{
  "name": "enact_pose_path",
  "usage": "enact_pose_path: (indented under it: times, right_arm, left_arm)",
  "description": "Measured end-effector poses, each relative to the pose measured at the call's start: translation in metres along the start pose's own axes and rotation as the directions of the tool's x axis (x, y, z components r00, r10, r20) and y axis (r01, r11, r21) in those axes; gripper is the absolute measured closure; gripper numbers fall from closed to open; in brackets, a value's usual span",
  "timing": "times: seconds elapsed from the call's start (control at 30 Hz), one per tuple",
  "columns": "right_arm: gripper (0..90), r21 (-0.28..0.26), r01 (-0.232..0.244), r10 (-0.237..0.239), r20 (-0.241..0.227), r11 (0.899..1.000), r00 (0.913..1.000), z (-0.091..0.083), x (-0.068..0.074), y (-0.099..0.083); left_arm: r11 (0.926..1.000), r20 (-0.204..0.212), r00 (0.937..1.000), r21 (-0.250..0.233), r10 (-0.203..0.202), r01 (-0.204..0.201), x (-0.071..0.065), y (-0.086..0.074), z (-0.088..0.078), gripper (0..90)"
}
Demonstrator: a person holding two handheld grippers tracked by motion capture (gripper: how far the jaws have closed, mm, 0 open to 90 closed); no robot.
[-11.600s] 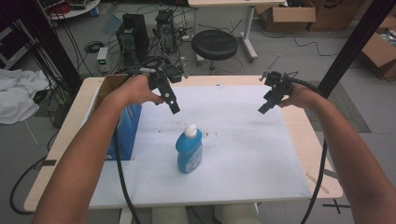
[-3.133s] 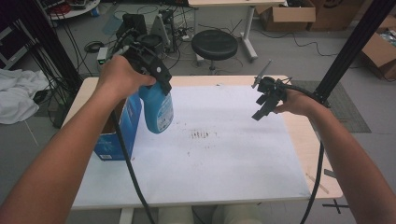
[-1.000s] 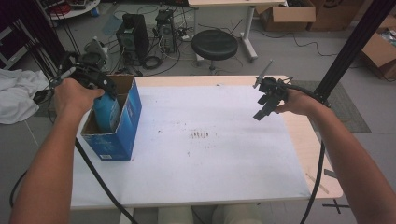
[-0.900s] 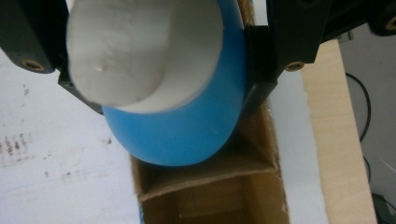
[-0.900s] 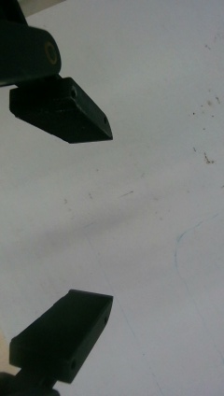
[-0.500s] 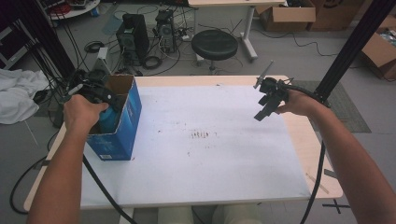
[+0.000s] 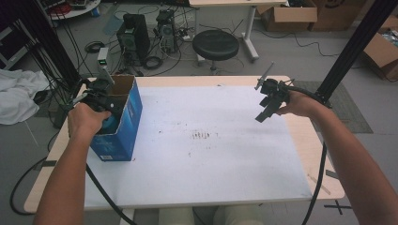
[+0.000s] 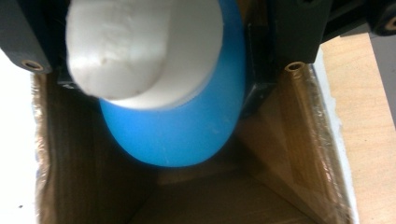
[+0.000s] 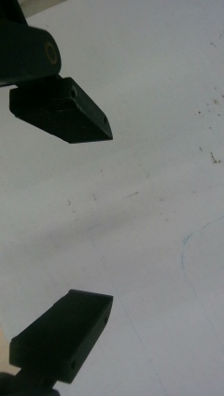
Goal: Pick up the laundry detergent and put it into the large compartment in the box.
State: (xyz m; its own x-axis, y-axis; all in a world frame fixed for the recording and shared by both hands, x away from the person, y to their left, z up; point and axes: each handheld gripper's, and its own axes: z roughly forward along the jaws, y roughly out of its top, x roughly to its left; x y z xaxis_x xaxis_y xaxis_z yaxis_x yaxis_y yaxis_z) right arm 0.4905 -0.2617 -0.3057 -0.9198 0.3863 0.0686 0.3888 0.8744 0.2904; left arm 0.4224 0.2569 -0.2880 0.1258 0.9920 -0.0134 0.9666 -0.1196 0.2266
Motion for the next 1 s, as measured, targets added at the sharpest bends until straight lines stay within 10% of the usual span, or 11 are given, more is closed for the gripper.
enact_pose_path:
  times: [1.0]
  right_arm:
    - [17.3, -0.003, 0.003, -0.003, -0.008, 1.0, 1.0, 0.0, 0.004, -0.001]
  left_arm:
    - [0.9946, 0.081, 0.9938, -0.065, -0.076, 0.081, 0.012, -0.004, -0.023, 26.9]
